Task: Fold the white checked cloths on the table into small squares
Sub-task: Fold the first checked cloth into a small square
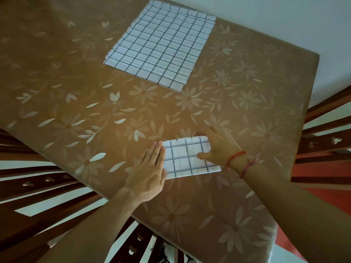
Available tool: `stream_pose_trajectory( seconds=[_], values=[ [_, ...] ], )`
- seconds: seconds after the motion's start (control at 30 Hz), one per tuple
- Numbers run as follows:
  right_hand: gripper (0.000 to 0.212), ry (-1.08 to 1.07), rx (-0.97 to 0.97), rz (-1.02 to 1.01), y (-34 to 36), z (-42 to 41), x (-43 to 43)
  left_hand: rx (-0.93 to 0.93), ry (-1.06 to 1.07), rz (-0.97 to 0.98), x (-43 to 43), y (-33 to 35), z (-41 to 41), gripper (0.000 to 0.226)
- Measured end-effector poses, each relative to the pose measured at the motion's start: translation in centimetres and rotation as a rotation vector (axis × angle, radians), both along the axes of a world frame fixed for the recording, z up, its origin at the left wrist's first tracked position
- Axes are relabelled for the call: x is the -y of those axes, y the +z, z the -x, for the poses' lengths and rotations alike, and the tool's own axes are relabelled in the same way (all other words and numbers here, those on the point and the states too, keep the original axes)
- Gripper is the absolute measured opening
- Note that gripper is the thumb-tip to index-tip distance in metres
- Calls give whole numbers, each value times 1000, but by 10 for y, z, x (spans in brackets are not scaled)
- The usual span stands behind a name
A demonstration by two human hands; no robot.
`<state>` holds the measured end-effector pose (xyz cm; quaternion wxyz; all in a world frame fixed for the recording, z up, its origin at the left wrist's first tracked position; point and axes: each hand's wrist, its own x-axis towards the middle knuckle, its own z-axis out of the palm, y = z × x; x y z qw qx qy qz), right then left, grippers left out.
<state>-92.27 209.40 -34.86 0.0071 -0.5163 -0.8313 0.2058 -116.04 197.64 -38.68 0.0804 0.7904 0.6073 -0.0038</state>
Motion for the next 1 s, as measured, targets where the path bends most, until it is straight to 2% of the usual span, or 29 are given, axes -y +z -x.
stream_pose_trajectory(
  seconds=[0.17, 0.3, 0.37, 0.4, 0.43, 0.47, 0.53, 0.57, 0.6, 0.63, 0.73, 0.83, 0.93, 1.0],
  values=[
    [58, -57, 84, 160, 7, 14, -18, 24, 15, 7, 0, -1, 0, 63],
    [46, -124, 128, 322, 14, 23, -22, 37, 11, 19, 0, 0, 0, 64],
    [50, -144, 202, 347, -32, 9, -37, 40, 12, 29, 0, -1, 1, 64],
    [55, -164, 261, 417, -107, -24, -62, 40, 10, 30, 0, -1, 1, 64],
    [60, -128, 294, 376, -155, -53, -77, 41, 10, 35, 1, -1, 1, 64],
    [61, -117, 243, 410, -174, -64, -89, 43, 11, 43, 1, -2, 2, 64],
    [40, -162, 83, 507, -135, -40, -72, 59, 21, 55, 0, -2, 2, 64],
    [27, -180, 9, 453, -78, -12, -57, 71, 28, 56, 0, 0, 2, 65],
    [24, -175, -18, 410, -20, 14, -40, 90, 36, 56, -1, 2, 1, 65],
    [24, -169, -37, 387, -6, 20, -36, 119, 45, 57, -2, 5, 0, 65],
    [30, -135, 11, 350, 15, 22, -28, 253, 130, 76, -6, 16, -4, 70],
    [23, -203, -16, 360, 15, 10, -22, 336, 197, 31, -10, 28, -8, 74],
    [27, -302, -141, 350, 18, 0, -7, 371, 159, -31, -6, 32, -11, 70],
    [13, -468, -277, 375, 15, -11, 3, 374, 117, -65, 1, 35, -16, 69]
  ],
)
